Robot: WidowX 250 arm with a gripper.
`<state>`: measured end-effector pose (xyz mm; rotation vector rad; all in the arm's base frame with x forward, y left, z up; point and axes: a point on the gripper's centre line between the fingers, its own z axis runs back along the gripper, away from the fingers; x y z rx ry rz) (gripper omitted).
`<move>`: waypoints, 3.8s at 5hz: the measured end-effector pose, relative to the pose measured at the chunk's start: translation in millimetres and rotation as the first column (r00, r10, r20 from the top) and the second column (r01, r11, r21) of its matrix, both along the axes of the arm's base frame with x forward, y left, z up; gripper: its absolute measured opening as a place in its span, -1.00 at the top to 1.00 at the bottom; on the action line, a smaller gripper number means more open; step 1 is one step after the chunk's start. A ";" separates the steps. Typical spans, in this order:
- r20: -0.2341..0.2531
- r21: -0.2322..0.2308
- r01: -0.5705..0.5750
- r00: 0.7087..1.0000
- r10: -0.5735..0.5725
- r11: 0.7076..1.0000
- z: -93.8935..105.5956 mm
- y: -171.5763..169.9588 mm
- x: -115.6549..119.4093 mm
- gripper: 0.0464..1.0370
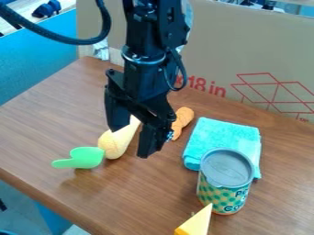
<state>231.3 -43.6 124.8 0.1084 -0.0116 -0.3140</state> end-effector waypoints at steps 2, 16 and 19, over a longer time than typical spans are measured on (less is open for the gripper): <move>0.000 -0.042 -0.095 0.995 0.095 0.995 -12.8 -33.6 -9.2 -0.94; -0.051 -0.074 -0.066 0.997 0.062 0.995 -18.0 -84.0 -54.8 -0.37; -0.053 -0.092 -0.371 0.929 0.367 0.924 8.2 55.3 -51.6 -0.37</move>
